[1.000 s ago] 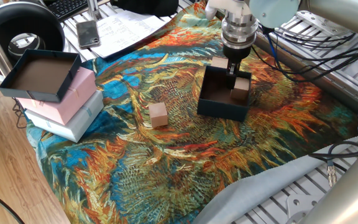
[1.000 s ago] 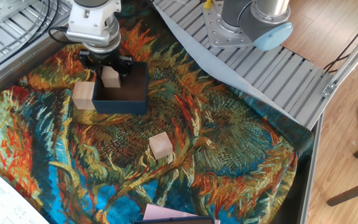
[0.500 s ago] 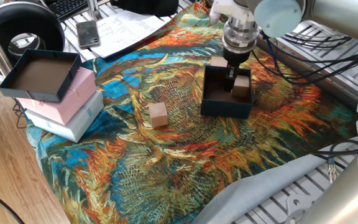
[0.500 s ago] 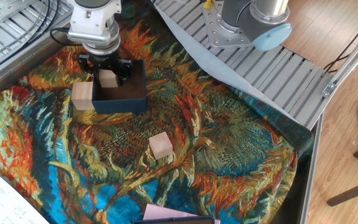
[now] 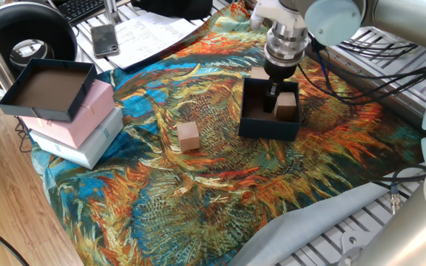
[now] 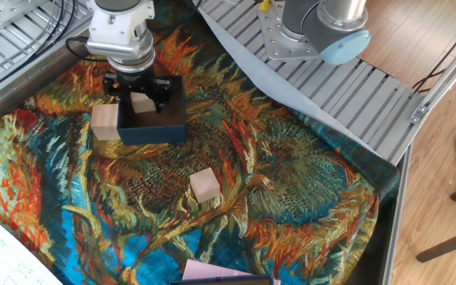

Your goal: Take everything out of the gift box

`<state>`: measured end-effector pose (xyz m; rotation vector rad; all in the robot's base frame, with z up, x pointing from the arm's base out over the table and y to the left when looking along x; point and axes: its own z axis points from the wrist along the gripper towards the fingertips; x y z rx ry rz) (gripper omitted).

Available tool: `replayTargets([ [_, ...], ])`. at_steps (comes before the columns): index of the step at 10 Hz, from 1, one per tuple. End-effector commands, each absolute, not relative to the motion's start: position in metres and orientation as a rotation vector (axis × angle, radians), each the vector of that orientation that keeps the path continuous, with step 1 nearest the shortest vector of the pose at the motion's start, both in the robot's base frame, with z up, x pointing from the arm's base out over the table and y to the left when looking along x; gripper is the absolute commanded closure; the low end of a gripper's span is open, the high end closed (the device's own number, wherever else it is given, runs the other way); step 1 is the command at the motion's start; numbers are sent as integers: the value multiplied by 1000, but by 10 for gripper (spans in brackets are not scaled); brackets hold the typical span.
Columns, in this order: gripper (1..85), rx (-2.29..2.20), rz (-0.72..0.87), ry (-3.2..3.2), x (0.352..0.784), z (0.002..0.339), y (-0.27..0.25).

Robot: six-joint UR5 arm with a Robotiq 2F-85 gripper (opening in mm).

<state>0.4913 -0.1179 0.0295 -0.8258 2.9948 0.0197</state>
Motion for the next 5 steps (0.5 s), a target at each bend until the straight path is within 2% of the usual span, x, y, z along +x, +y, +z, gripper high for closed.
replayTargets([
  [1,223,-753,98,3016,489,30,-107],
  [3,223,-959,-45,2990,489,35,-133],
  [5,183,-1104,-78,2958,489,44,-138],
])
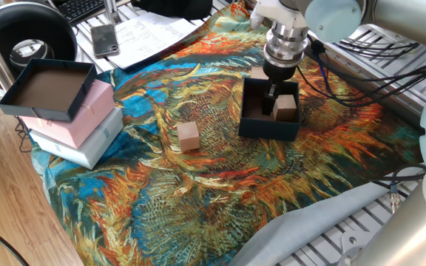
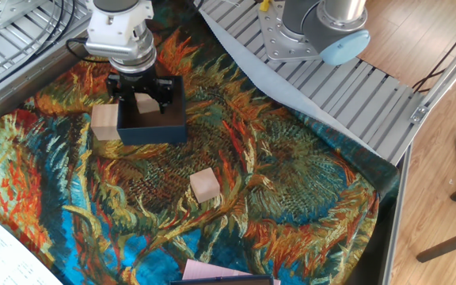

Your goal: Take everything out of the gift box

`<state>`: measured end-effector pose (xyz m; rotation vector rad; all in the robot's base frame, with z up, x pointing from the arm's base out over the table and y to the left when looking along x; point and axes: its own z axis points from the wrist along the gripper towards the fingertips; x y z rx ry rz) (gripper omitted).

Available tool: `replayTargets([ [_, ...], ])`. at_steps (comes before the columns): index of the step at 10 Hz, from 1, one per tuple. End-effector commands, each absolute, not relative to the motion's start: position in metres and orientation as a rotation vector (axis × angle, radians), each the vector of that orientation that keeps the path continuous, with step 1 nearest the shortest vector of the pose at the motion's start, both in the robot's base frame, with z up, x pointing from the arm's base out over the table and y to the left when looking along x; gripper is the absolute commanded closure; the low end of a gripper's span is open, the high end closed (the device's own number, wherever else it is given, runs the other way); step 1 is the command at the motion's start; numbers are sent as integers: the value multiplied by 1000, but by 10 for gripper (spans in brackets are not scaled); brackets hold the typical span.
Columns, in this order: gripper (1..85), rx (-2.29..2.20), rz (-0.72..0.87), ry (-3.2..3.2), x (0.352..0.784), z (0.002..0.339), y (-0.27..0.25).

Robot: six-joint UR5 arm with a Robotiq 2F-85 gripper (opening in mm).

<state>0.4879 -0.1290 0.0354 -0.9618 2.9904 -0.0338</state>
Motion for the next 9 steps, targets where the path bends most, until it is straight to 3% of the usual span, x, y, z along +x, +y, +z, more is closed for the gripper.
replayTargets([
  [1,153,-1164,-87,2939,489,46,-140],
  [4,107,-1215,-86,2910,490,48,-139],
  [9,107,-1249,-126,2873,488,35,-153],
])
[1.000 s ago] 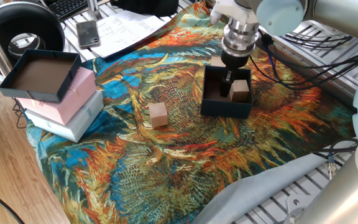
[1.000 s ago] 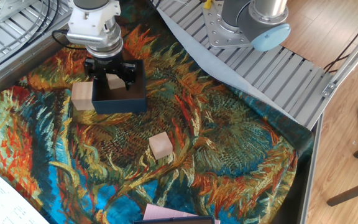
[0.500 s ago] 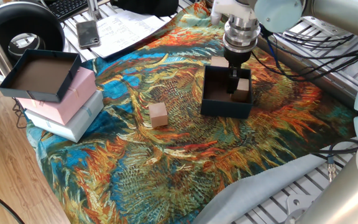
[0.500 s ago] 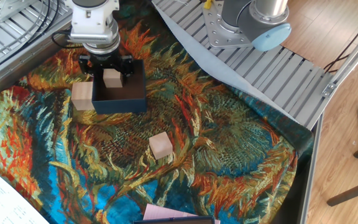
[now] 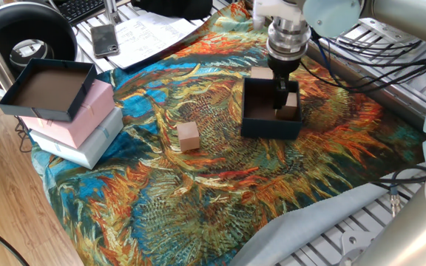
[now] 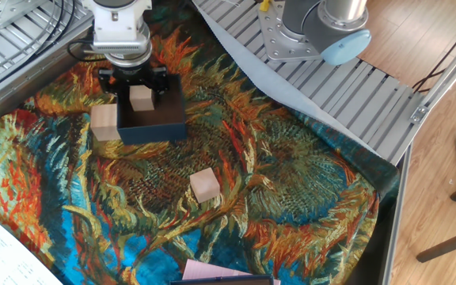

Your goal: Take everything out of the gift box

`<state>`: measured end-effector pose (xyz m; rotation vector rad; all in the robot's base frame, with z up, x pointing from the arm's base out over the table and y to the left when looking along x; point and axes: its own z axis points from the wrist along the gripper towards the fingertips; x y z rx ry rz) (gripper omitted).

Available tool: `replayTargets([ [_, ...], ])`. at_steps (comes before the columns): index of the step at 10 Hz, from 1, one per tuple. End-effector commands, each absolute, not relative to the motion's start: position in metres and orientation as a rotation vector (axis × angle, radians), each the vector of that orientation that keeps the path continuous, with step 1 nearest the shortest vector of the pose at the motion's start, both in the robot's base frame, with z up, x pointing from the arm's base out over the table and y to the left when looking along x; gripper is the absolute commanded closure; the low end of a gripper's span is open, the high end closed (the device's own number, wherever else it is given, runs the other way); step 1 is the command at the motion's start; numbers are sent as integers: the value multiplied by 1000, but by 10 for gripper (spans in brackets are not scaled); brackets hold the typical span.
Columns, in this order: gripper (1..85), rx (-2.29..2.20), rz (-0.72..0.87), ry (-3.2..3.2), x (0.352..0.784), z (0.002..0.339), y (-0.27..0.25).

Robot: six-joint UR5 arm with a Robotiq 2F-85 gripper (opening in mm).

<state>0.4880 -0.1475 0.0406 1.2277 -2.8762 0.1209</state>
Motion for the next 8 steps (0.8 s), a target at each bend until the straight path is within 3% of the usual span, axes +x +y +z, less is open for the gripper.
replayTargets([
  [1,107,1258,124,-2888,486,34,-154],
  [6,120,1287,48,-2898,480,18,-149],
  [7,140,1294,45,-2901,480,16,-149],
  [8,220,1276,38,-2904,478,16,-149],
])
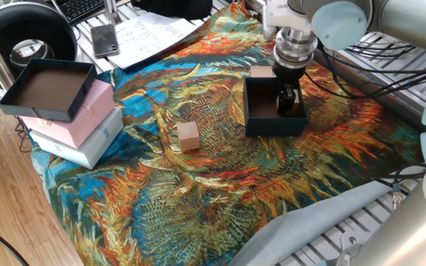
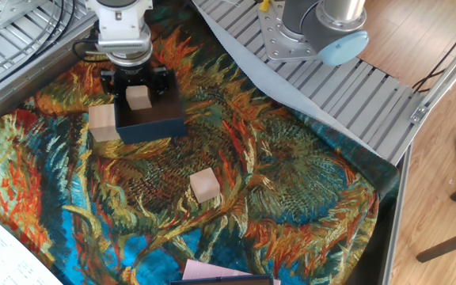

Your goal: Take everything out of the gift box

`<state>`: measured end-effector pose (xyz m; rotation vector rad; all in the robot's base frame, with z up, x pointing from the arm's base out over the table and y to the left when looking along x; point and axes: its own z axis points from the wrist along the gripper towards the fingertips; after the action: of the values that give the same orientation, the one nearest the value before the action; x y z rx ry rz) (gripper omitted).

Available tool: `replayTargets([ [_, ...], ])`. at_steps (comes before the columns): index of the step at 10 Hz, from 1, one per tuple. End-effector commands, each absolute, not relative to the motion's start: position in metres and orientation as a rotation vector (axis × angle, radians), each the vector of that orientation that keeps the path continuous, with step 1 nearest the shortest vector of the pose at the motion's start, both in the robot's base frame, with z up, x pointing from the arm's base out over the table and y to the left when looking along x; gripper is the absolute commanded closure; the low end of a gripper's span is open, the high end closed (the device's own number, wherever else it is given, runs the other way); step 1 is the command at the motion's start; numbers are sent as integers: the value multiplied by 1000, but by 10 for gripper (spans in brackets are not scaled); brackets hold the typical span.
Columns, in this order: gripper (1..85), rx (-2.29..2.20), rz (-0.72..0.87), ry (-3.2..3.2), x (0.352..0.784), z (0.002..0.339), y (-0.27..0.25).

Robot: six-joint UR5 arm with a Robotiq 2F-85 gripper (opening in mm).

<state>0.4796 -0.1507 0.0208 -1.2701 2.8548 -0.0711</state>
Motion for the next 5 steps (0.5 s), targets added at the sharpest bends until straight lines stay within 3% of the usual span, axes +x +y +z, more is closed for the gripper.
replayTargets([
  [1,303,-1234,-25,2862,476,16,-147],
  [2,443,-1221,-16,2874,475,17,-147],
  [3,520,-1205,-4,2887,473,19,-146],
  [5,557,-1207,9,2938,474,36,-146],
])
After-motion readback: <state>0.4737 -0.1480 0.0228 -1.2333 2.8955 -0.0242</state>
